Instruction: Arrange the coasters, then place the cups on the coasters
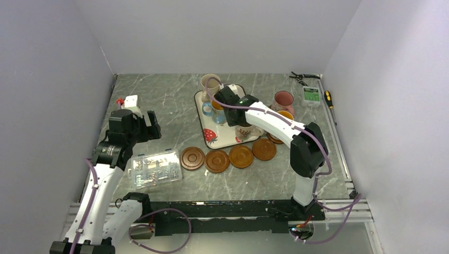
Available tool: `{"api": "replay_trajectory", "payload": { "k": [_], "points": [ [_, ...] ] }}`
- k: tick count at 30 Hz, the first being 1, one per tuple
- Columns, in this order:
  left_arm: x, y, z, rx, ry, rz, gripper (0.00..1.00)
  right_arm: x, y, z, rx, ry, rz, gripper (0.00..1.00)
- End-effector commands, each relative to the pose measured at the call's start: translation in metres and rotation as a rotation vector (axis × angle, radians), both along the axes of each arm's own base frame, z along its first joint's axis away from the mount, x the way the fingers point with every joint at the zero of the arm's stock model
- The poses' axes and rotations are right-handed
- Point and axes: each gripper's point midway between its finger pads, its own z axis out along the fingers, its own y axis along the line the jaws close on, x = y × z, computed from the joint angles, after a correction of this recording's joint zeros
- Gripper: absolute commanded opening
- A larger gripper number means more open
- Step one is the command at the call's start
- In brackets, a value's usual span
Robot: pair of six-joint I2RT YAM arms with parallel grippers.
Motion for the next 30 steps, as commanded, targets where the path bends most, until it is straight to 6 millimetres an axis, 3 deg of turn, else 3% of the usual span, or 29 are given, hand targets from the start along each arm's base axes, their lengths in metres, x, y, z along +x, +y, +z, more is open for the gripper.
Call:
{"api": "replay_trajectory", "payload": {
  "k": [1,8,12,19,23,30],
  "points": [
    [0.005,-0.005,0.015,-0.015,-0.047,-0.022,0.94,0.012,-0.003,0.038,0.022,-0.083,-0.097,0.00],
    [0.005,-0.004,0.015,-0.014,-0.048,-0.017,0.94,0.011,-0.018,0.109,0.123,-0.212,-0.231,0.00],
    [0.005,-0.005,0.015,-0.015,-0.049,-0.021,0.94,-0.004,-0.038,0.127,0.158,-0.242,-0.320,0.00],
    [0.004,-0.004,0.016,-0.016,-0.049,-0.018,0.94,-0.040,-0.084,0.121,0.170,-0.246,-0.495,0.00],
    [0.004,-0.004,0.017,-0.015,-0.051,-0.015,0.94,-0.063,-0.109,0.101,0.171,-0.185,-0.595,0.00],
    [0.004,-0.004,0.015,-0.012,-0.043,-0.013,0.94,-0.084,-0.128,0.073,0.154,-0.138,-0.667,0.00]
  ]
}}
